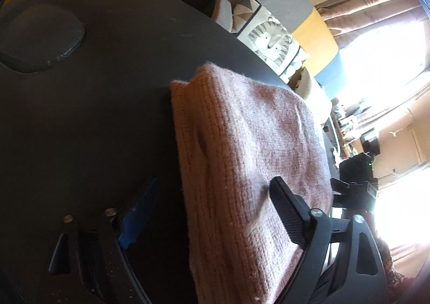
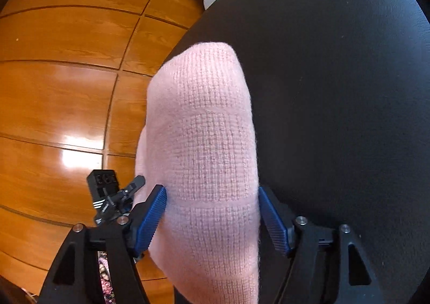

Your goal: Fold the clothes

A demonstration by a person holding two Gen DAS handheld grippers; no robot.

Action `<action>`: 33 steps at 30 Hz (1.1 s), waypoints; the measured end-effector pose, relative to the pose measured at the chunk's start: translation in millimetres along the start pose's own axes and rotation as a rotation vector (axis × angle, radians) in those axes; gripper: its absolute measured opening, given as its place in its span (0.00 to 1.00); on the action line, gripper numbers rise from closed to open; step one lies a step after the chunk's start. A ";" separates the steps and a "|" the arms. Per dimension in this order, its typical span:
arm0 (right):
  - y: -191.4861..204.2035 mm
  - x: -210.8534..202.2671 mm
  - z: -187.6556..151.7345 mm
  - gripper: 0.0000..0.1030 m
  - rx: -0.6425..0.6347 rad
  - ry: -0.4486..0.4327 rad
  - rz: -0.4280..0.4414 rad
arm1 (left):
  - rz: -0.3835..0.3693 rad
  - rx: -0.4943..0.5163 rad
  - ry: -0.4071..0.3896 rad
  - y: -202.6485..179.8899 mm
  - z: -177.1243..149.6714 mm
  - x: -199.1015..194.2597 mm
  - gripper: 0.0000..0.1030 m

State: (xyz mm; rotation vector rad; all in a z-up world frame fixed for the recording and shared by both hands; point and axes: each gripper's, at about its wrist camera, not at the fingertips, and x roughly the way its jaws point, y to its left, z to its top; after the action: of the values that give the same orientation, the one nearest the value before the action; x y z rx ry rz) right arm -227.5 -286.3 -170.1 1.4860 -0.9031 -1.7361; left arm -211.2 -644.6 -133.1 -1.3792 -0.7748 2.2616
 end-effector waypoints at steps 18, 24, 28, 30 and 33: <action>43.4 34.7 -7.8 0.56 -0.098 0.021 -0.129 | 0.050 0.110 -0.077 -16.1 -13.3 -1.0 0.38; 97.4 44.1 -6.9 0.51 -0.209 0.003 -0.149 | 0.103 0.157 -0.236 -25.2 -23.2 -53.1 0.34; 140.4 74.8 -0.3 0.51 -0.268 0.058 -0.101 | 0.171 0.124 -0.370 -10.4 -28.5 -100.3 0.34; 168.4 98.3 3.6 0.51 -0.315 0.095 -0.077 | 0.204 0.070 -0.438 4.8 -32.0 -125.5 0.34; 208.9 137.1 7.2 0.51 -0.392 0.151 -0.049 | 0.265 -0.010 -0.547 26.1 -37.6 -160.2 0.34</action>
State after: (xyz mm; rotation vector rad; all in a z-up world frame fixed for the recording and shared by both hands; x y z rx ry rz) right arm -240.9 -512.8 -65.3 1.3609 -0.4210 -1.6907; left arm -107.0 -747.4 -53.6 -0.9068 -0.7977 2.9016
